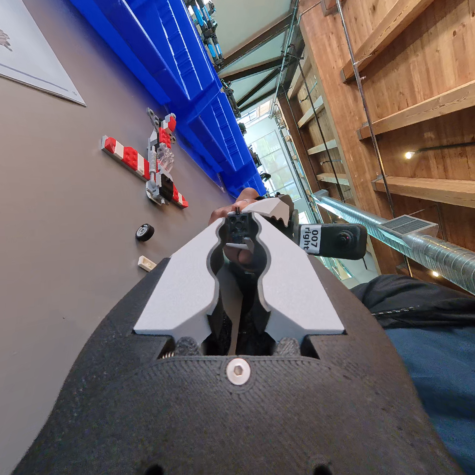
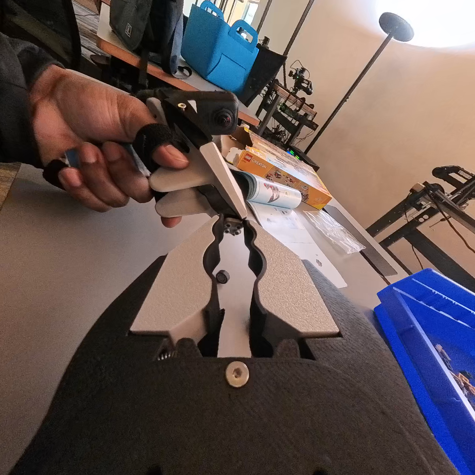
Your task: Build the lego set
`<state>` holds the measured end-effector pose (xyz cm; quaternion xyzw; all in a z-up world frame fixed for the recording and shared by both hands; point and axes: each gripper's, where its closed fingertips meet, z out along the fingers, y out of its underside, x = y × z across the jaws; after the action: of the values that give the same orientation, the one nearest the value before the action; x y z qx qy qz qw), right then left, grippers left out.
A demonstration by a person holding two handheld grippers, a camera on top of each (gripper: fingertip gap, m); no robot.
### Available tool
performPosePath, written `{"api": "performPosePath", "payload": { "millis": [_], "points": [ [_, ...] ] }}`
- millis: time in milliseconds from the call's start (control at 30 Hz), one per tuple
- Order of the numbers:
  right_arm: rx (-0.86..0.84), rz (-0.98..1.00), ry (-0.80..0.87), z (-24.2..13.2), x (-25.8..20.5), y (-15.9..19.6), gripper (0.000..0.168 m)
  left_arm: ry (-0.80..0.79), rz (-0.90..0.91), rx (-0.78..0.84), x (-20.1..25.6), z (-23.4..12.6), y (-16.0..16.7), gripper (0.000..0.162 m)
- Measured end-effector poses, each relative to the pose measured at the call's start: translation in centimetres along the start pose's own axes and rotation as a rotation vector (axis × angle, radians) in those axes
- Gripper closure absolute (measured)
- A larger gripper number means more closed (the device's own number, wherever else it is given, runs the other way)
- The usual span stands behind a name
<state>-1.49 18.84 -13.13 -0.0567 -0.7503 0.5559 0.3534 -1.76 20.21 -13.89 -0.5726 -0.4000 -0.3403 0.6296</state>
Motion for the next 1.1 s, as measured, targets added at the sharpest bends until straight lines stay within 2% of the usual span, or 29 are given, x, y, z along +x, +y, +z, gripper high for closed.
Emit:
{"api": "performPosePath", "payload": {
  "millis": [467,1100],
  "points": [
    [-0.028,-0.041,-0.002,0.38,-0.37,0.41,0.153,-0.054,0.038,-0.02,-0.54,-0.34,0.09,0.145],
    [-0.013,0.001,0.039,0.6,0.12,-0.1,0.152,0.035,-0.041,0.032,-0.03,-0.4,-0.53,0.147]
  ]
}}
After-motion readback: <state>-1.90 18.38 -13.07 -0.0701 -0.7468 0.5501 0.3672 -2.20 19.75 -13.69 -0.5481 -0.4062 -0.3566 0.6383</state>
